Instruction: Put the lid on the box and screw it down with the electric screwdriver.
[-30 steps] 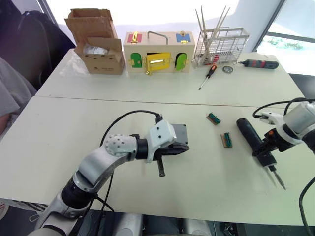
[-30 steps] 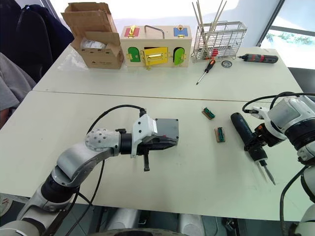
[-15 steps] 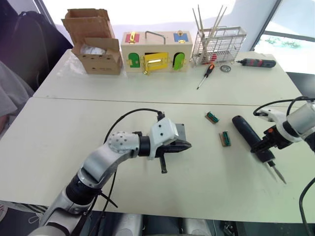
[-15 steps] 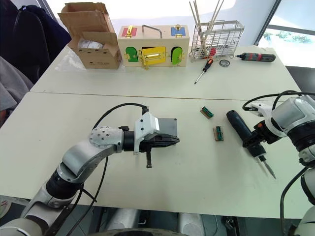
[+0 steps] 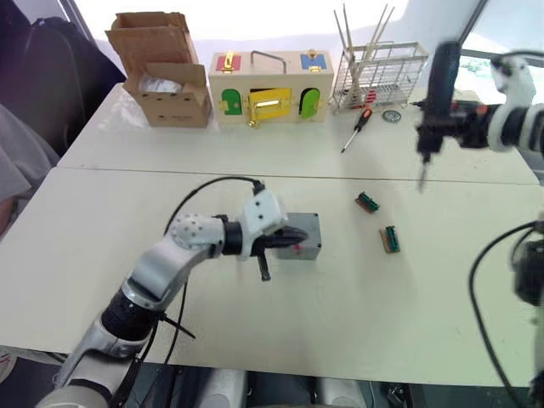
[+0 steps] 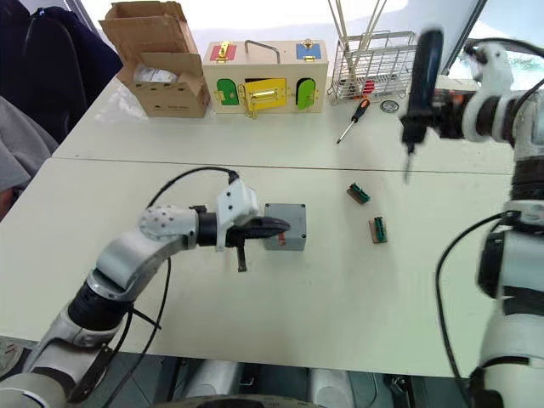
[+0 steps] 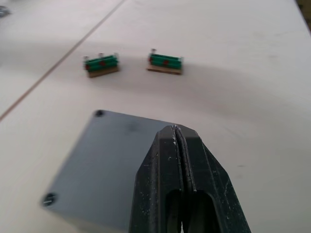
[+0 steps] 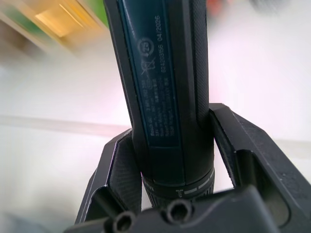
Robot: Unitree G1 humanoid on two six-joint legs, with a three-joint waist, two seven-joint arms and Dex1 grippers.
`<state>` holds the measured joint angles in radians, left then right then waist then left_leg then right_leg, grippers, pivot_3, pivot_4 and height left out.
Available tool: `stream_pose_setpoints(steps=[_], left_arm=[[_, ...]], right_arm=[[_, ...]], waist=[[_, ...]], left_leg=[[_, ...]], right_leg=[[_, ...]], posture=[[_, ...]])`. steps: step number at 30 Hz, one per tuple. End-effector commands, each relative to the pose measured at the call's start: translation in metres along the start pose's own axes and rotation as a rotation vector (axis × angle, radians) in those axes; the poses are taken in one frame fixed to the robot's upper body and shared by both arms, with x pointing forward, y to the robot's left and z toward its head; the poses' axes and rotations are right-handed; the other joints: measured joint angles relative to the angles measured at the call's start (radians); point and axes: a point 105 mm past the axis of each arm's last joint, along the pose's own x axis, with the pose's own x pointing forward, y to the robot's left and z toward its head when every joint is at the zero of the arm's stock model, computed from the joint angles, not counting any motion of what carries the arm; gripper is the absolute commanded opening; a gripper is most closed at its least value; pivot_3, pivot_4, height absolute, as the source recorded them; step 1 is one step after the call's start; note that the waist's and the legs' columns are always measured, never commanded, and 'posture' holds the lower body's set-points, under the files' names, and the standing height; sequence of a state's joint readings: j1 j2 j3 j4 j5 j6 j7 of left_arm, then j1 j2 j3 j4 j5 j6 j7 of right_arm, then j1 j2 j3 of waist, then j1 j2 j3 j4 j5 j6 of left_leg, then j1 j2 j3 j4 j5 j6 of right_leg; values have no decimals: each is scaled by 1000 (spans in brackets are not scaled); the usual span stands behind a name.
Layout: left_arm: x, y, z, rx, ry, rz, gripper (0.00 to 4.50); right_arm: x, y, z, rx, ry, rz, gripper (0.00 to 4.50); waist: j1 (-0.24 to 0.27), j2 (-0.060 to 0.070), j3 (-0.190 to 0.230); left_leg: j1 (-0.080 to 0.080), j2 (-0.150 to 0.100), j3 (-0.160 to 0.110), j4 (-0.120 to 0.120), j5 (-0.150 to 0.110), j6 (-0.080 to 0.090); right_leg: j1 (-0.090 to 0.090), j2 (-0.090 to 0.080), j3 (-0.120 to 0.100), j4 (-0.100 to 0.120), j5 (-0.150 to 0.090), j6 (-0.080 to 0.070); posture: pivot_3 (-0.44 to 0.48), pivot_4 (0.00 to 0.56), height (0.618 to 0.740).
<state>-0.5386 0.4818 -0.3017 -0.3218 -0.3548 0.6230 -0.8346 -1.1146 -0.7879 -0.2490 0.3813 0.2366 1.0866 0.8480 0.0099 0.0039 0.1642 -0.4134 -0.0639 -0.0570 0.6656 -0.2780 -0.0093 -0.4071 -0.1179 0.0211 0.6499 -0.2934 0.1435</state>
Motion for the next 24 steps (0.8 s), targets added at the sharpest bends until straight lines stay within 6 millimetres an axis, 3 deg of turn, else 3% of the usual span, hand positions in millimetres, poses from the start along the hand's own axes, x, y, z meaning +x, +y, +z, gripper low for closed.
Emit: stream_pose_setpoints(steps=[1, 3, 6, 9, 15, 24], left_arm=[[-13, 20, 6, 15, -13, 58, 0], [-20, 31, 3, 10, 7, 81, 0], [-32, 48, 7, -10, -2, 92, 0], [-24, 47, 18, -42, -42, 31, 0], [-9, 40, 14, -42, -13, -63, 0], [5, 22, -15, -28, 112, -162, 0]], right_arm=[[-33, 33, 56, -23, -411, 91, 1929], [-36, 48, 57, -14, -562, 98, 1929], [-26, 94, 28, -21, -646, 200, 1929], [-21, 109, 9, 44, -680, 211, 1929], [-11, 131, -27, -34, -601, 242, 1929], [-8, 132, -56, -61, -535, 231, 1929]], waist=[[0, 0, 0], [1, 0, 0], [-2, -2, -1], [-3, -2, -1], [-12, -1, -1], [-31, -1, -1]], left_leg=[[-1, 1, 0, 0, 0, 0], [-1, 1, -1, 0, 0, 0], [-1, 1, -3, 0, 1, -1], [-1, 0, -3, 2, 1, -1], [-1, -3, -4, 0, 2, 0], [-1, -4, -4, 0, 3, 0]], right_leg=[[-1, 0, -1, 0, 0, 0], [-1, 1, -2, 1, 0, 0], [0, 1, -3, 1, 0, 0], [-1, 1, -2, 3, 0, 0], [-2, -1, -2, 6, 0, 0], [-3, 0, -2, 7, 0, 0]], posture=[[0, 150, 735], [0, 150, 735], [0, 150, 735], [0, 150, 735], [0, 150, 735], [0, 150, 735]])
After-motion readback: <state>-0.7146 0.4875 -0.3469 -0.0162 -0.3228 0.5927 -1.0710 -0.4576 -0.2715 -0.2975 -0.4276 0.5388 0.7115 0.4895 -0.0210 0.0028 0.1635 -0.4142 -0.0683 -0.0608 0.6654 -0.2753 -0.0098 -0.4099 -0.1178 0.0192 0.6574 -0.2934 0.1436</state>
